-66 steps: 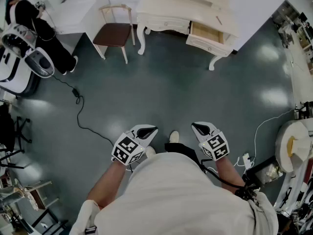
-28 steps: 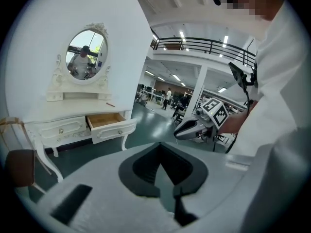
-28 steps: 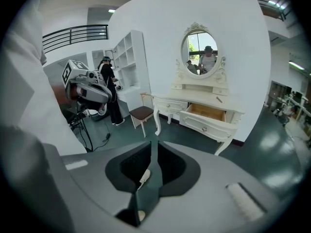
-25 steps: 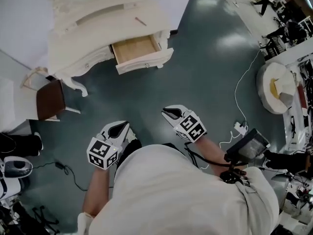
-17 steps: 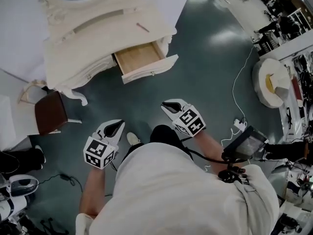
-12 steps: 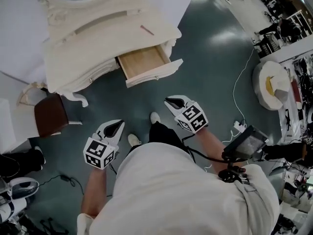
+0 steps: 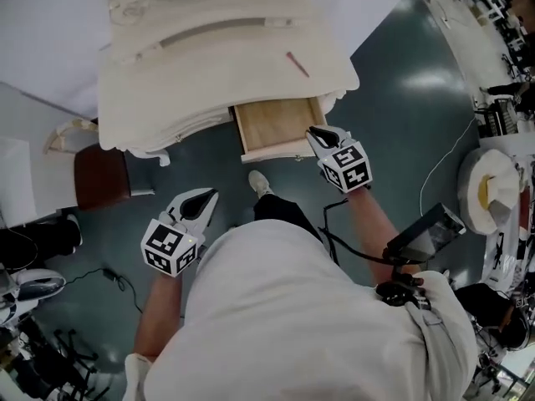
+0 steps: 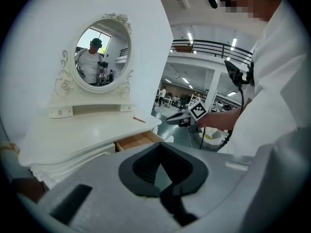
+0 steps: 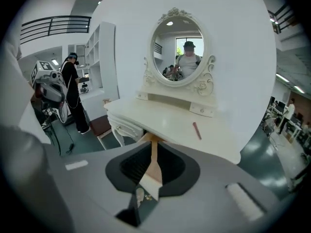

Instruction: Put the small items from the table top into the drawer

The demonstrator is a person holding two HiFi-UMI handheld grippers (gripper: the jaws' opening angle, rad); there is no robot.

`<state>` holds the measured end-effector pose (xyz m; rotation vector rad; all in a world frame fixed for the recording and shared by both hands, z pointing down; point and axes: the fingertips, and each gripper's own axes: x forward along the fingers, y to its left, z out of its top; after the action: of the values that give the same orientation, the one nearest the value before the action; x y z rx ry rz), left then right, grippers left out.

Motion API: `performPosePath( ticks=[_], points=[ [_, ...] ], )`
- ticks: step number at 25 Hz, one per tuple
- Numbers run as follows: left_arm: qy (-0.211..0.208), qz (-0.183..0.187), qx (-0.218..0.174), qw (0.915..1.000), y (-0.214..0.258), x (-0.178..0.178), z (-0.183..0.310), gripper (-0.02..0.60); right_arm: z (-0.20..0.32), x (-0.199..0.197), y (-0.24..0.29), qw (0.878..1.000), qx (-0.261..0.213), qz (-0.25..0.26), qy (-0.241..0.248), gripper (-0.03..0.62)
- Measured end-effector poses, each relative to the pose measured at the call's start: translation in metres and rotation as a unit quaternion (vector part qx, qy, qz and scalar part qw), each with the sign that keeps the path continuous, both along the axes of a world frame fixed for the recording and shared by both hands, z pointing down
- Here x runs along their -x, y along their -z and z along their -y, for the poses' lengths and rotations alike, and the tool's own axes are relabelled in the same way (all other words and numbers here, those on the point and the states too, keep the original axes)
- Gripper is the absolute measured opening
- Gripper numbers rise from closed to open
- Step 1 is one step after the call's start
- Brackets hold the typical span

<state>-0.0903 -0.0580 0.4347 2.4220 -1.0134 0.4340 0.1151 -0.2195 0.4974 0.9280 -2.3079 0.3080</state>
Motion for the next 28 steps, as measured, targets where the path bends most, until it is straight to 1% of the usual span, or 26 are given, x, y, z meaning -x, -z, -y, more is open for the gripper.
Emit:
performPosePath(
  ticks=[7,15,23,28],
  points=[
    [0.039,0.019,0.014,0.9989,0.003,-0.01,0.064,0.002,0.125,-0.014,-0.04,1.0,0.01,-0.025,0.003,0.058],
    [0.101,0.033,0.024,0.9941,0.005,-0.003,0.112,0.003,0.232,-0.012,-0.088,0.998,0.025,-0.051,0.003,0.08],
    [0.143,0.044,0.043,0.9878,-0.006,0.004,0.129,0.008,0.293,-0.008,-0.135,0.996,0.052,-0.066,-0.006,0.089],
    [0.16,0.047,0.049,0.9848,-0.005,0.008,0.125,0.008,0.302,-0.003,-0.149,0.995,0.067,-0.07,-0.006,0.089]
  ],
)
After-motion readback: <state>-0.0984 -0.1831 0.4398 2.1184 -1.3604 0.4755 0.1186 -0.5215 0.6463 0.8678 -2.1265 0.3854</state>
